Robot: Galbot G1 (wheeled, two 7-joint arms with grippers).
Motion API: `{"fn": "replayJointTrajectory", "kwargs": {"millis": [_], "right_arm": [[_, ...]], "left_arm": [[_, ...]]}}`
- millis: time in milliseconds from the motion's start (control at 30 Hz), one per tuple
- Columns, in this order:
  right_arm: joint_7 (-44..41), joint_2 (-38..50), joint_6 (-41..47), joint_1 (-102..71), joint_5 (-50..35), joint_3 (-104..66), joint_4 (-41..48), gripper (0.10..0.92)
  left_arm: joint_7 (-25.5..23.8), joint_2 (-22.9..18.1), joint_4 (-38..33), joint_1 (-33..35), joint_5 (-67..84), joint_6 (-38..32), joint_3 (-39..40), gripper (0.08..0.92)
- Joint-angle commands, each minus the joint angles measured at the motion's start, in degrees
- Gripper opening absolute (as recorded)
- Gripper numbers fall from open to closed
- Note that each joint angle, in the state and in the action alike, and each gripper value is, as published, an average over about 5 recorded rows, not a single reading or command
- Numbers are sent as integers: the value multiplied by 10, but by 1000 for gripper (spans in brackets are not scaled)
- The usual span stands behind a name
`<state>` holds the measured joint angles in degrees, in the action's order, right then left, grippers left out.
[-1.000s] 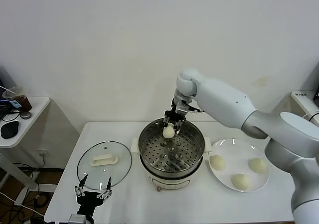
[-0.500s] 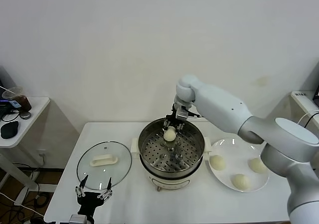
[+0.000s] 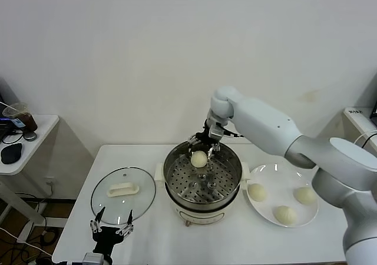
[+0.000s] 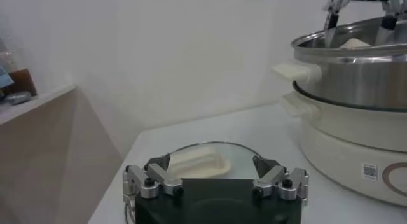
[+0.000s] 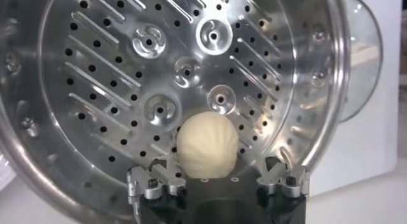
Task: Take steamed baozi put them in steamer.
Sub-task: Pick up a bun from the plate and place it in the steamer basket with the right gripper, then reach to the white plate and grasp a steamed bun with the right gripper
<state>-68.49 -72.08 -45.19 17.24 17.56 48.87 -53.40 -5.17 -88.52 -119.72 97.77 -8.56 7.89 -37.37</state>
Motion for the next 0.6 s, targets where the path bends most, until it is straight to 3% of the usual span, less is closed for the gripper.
{"fn": "replayJointTrajectory", "kwargs": {"millis": [33, 233, 400, 600], "right_arm": [[-16, 70, 106, 61, -188, 5, -49, 822], [12, 172, 338, 121, -309, 1, -107, 823], [4, 250, 576, 123, -307, -32, -157, 823], [-46, 345, 659, 74, -265, -49, -198, 823]], "left_arm": [[-1, 2, 0, 1, 0, 1, 0, 823], [-4, 5, -3, -3, 3, 7, 1, 823], [-8, 10, -6, -6, 12, 14, 2, 823], [-14, 17, -18, -6, 26, 25, -6, 823]]}}
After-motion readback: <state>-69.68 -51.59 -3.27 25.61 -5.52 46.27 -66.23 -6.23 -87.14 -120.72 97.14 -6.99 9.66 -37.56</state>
